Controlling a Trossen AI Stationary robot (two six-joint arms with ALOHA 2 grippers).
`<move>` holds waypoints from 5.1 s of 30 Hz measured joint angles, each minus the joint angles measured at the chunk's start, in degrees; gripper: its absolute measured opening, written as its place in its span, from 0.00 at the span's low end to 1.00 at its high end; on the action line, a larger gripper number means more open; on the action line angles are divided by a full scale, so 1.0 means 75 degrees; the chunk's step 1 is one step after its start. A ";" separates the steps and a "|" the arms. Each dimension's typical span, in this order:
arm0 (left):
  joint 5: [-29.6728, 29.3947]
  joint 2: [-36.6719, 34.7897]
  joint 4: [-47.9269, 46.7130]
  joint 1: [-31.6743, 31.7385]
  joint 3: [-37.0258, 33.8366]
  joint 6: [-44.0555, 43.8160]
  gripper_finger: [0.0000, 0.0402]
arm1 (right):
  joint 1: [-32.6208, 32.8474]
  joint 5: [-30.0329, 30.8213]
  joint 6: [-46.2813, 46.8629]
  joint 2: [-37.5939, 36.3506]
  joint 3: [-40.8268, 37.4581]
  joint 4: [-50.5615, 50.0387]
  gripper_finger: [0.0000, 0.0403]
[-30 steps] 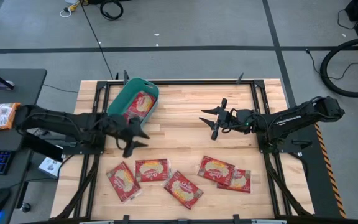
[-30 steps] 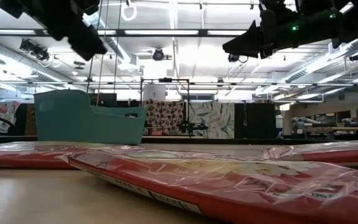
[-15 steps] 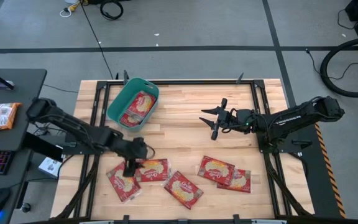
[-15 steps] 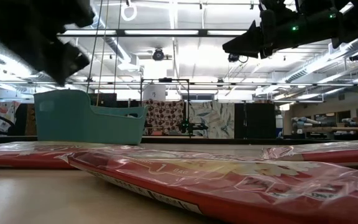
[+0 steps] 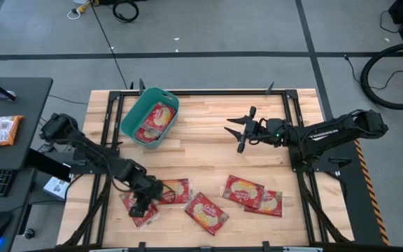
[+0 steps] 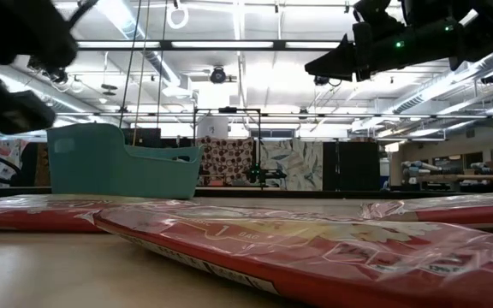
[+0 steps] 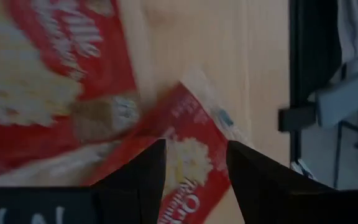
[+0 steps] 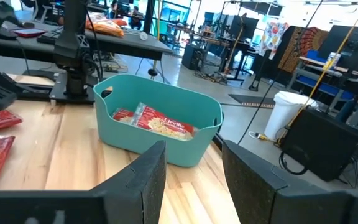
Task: Sort popcorn bags into baskets
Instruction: Put the red popcorn bag into the green bin
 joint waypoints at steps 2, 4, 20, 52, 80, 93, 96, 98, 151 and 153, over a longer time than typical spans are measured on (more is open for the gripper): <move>0.0053 0.0087 -0.0020 -0.0135 0.0000 -0.0317 0.43 | -0.0100 -0.0128 -0.0033 0.0000 0.0000 0.0008 0.40; 0.0117 0.0226 -0.0042 -0.0262 -0.0009 -0.0554 0.43 | -0.0174 -0.0226 -0.0032 0.0000 -0.0003 0.0061 0.40; -0.2737 0.1182 -0.0094 -0.0341 0.0245 0.2490 0.43 | -0.0258 -0.0533 0.0076 0.0000 -0.0001 0.0111 0.40; -0.3972 0.1195 -0.0032 -0.0480 0.0716 0.5234 0.43 | -0.0040 -0.0730 0.0725 0.0000 -0.0003 -0.0351 0.40; -0.7497 0.2213 0.4711 0.1807 0.0237 0.7379 0.43 | -0.0040 -0.0722 0.0690 0.0000 -0.0003 -0.0300 0.40; -0.1762 0.1031 0.1158 0.1965 0.0994 0.4518 0.43 | -0.0040 -0.0733 0.0834 0.0000 -0.0003 -0.0468 0.40; -0.0867 0.1049 0.0099 0.1913 0.0953 0.3637 0.43 | -0.0040 -0.0736 0.0886 0.0000 -0.0003 -0.0466 0.40; -0.0802 0.1138 -0.0324 0.1861 0.0833 0.3249 0.43 | -0.0040 -0.0736 0.0886 0.0000 -0.0003 -0.0463 0.40; -0.6379 0.1440 0.0641 0.0907 0.0114 0.8438 0.43 | -0.0025 -0.0789 0.0886 0.0000 -0.0006 -0.0376 0.40; -0.6378 0.1440 0.0638 0.0915 0.0114 0.8446 0.41 | -0.0025 -0.0789 0.0886 0.0000 -0.0006 -0.0376 0.40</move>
